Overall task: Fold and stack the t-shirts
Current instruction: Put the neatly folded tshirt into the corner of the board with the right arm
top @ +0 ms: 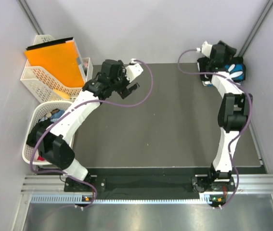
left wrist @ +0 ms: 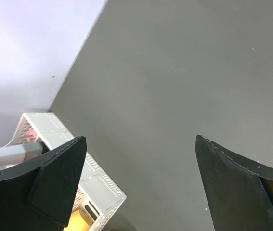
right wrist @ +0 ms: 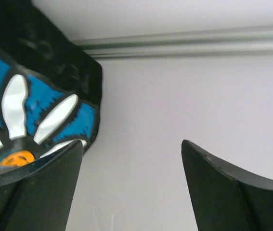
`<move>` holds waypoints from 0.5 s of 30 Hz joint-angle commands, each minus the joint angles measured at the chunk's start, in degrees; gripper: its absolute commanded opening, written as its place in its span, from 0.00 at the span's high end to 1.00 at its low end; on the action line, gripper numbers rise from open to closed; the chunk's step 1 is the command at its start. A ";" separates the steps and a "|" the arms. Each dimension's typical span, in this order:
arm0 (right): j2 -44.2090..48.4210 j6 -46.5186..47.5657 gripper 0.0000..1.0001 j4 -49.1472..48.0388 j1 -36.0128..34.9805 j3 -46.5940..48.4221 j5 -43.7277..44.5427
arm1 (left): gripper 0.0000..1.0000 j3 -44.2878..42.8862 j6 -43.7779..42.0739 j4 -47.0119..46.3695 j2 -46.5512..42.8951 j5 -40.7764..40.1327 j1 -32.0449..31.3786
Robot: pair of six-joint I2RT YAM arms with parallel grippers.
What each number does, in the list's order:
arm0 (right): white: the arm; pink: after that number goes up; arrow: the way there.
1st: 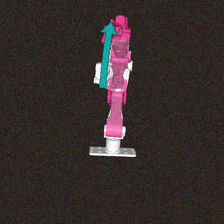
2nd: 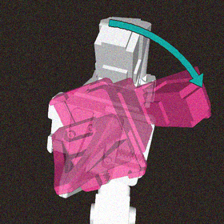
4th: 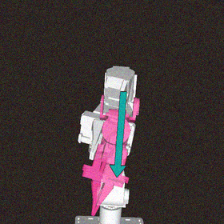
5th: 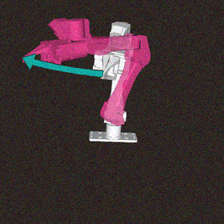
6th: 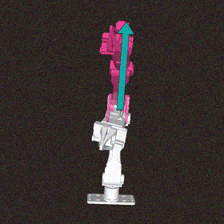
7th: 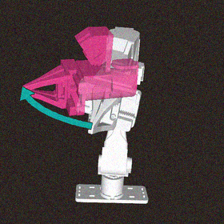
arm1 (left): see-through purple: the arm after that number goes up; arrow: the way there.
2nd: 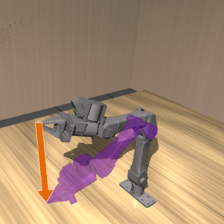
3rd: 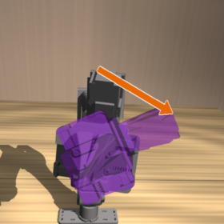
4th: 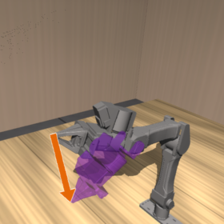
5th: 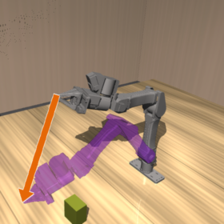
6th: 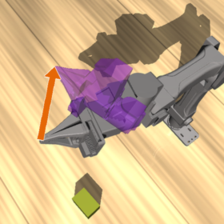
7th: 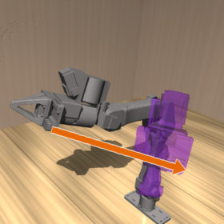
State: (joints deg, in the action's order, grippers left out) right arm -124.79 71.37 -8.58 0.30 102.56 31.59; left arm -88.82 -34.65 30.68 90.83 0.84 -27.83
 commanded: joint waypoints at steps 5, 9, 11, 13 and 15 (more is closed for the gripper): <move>24.05 -33.44 0.04 41.51 -2.49 7.30 -26.51 | 0.01 1.09 9.42 -5.36 -8.72 -3.39 0.76; 38.46 -45.78 0.00 53.48 -4.34 0.72 -36.60 | 0.01 11.28 13.56 -8.25 -21.01 -6.46 0.85; 41.89 -46.67 0.00 55.59 -4.43 -1.48 -37.48 | 0.01 16.99 12.16 -12.21 -24.37 -9.69 0.94; 43.75 -46.76 0.00 57.17 -4.43 -2.28 -38.01 | 0.01 20.33 11.72 -13.44 -28.32 -12.34 0.85; 46.03 -47.46 0.00 59.46 -4.34 -2.54 -37.84 | 0.01 21.75 10.75 -13.62 -31.31 -15.16 0.85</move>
State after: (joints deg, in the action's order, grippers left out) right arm -81.58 29.21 42.98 -3.77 101.47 -2.55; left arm -70.28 -23.92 23.20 64.90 -7.42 -27.24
